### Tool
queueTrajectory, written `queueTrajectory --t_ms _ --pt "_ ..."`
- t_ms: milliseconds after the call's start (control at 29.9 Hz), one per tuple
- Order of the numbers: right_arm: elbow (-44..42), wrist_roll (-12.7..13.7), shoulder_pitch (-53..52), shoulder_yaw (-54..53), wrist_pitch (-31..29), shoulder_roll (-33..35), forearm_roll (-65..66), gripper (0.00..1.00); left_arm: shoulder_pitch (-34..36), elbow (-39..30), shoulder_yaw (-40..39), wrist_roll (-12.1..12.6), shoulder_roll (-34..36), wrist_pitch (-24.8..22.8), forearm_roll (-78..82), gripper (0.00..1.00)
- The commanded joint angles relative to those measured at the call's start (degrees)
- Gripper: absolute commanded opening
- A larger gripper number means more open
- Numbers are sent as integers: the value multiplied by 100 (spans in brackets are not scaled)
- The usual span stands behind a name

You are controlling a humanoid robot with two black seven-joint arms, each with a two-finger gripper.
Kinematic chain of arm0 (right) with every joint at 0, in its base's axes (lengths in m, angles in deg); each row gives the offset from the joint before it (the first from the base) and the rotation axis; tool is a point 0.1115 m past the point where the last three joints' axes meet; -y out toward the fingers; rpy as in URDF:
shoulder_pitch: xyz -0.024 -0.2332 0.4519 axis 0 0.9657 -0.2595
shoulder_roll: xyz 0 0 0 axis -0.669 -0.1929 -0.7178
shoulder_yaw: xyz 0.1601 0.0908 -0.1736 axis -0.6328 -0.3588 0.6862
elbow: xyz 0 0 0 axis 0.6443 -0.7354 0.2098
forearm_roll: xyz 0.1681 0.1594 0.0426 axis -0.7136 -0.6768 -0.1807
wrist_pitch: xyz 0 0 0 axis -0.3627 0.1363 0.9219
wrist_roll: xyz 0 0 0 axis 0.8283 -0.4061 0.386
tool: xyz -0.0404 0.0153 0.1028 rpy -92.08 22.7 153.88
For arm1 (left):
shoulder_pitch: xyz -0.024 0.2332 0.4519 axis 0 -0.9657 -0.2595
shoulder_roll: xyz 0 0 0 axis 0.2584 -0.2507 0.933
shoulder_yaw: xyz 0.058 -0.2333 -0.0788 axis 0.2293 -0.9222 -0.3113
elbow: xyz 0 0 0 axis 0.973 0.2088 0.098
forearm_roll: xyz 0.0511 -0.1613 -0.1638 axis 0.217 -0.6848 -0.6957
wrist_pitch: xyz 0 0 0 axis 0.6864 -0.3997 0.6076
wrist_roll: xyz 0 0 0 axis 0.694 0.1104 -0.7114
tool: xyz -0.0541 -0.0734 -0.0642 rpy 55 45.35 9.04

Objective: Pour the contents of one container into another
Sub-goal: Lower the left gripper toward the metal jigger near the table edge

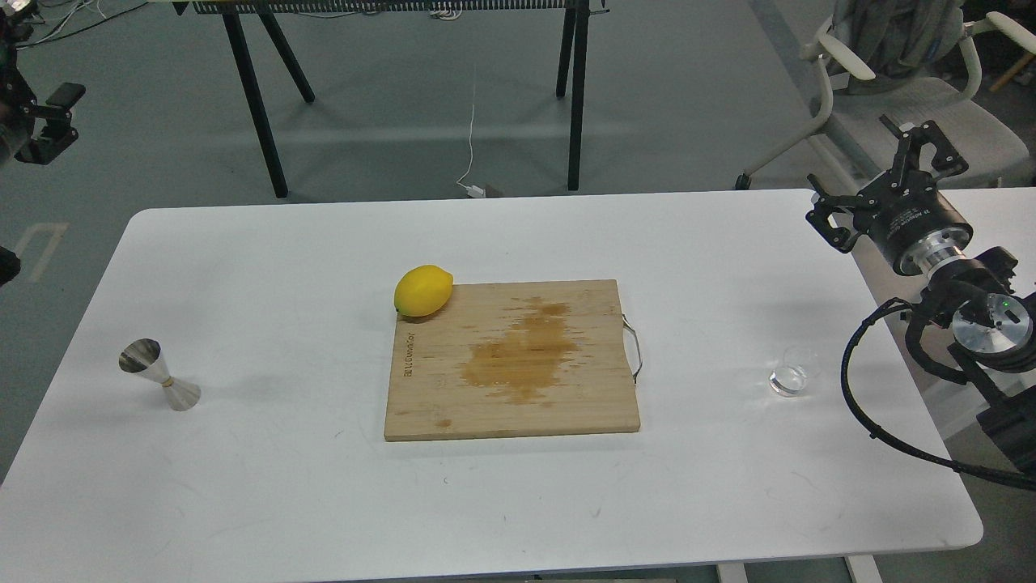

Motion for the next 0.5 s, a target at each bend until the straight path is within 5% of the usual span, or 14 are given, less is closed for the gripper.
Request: queueTrajectory --t_ms 0,335,468 --pt "-3 0 0 0 0 -3 0 99 49 -302 -61 20 202 1 -23 100" --pt "6 -9 -27 -9 9 -3 -8 99 331 -390 0 -24 52 1 30 100" --pt "6 -9 -27 -9 9 -12 0 99 287 -995 36 20 403 1 65 100"
